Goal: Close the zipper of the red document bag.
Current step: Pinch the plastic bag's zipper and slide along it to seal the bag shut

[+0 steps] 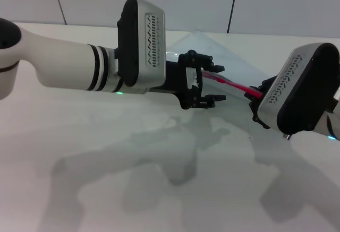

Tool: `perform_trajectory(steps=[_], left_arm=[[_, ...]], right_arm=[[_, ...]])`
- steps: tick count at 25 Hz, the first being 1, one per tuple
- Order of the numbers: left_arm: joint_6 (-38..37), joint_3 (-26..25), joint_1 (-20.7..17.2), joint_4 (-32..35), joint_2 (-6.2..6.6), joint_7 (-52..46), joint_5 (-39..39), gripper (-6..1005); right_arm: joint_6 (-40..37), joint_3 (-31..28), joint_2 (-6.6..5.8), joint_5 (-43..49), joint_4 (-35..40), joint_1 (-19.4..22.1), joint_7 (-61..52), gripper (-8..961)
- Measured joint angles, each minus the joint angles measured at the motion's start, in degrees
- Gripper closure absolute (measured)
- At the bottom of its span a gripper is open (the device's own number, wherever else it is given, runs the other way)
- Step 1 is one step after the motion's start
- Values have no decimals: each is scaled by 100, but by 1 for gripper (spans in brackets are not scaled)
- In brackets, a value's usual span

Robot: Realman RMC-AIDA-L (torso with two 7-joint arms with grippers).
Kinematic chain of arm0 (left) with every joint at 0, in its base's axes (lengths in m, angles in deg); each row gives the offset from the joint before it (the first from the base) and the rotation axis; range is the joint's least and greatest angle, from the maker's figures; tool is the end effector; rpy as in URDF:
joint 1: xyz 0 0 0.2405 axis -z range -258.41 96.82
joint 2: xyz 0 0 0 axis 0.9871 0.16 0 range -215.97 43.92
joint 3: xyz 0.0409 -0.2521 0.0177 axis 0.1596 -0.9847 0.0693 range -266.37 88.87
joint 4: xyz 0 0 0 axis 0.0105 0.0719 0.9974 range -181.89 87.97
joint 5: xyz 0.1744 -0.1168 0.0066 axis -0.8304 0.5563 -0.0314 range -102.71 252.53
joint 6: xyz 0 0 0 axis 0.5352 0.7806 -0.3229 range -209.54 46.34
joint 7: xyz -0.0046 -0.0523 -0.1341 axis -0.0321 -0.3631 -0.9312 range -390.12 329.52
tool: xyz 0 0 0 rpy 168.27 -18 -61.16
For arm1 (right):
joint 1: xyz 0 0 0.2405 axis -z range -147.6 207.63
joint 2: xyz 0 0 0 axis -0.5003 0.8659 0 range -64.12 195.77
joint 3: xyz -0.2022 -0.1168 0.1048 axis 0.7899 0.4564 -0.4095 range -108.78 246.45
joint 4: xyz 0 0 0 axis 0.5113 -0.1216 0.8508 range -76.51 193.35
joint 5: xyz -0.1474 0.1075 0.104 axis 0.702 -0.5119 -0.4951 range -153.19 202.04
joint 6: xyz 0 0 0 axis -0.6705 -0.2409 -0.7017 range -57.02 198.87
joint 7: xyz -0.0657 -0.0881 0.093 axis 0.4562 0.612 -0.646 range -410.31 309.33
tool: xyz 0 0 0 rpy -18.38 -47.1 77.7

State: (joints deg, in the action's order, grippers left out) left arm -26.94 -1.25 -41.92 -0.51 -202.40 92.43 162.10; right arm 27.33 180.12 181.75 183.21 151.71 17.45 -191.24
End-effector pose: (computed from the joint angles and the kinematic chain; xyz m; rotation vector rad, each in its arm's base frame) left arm -0.1510 0.3961 -0.0617 -2.6750 0.5278 -0.2474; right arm 0.1644 0.3280 -0.0381 -2.3845 0.0582 -0.2208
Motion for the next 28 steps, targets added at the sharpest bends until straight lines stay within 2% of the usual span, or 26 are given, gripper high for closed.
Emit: perform_trajectory(steps=[18,28], left_arm=[[-85,57,13,-33,0,-3,-5,571],[-188,103,33,-114,-5,28,18,764]], right_arm=[[0,10,0,8,67,-1,4,903],[0,24,0,3,114,-11,4,900]])
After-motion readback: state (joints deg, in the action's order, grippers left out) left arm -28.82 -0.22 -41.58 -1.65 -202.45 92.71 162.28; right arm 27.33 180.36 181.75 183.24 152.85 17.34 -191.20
